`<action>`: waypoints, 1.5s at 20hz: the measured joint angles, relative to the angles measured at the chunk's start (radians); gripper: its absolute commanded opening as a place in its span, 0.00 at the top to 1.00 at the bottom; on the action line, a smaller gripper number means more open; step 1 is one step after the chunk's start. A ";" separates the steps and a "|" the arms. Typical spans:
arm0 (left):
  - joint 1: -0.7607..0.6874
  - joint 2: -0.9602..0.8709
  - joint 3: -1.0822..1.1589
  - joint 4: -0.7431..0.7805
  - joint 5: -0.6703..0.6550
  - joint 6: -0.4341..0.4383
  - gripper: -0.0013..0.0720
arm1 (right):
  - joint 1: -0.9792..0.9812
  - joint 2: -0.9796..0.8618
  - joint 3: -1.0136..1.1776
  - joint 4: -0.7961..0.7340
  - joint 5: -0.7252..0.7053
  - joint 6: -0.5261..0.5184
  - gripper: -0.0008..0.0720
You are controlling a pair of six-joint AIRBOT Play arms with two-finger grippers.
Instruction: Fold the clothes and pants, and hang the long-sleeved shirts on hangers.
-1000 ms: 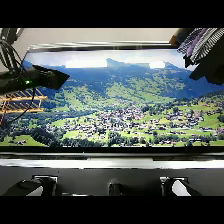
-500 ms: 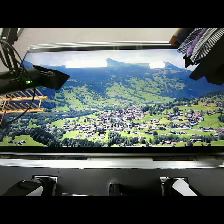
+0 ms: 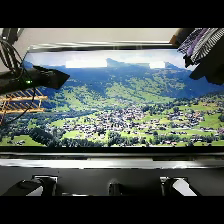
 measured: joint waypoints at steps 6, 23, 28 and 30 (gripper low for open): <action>0.000 0.012 0.000 0.055 0.001 -0.103 0.14 | -0.001 0.163 0.001 0.042 -0.077 0.013 0.20; 0.009 0.113 -0.026 0.397 -0.212 -0.330 0.95 | 0.945 -0.138 -0.185 0.694 0.237 -0.672 0.95; 0.053 0.130 -0.083 0.447 -0.254 -0.330 0.95 | 1.035 -0.101 -0.437 0.682 0.297 -0.726 0.95; 0.069 0.132 -0.091 0.455 -0.259 -0.330 0.95 | 1.044 -0.092 -0.480 0.682 0.305 -0.734 0.95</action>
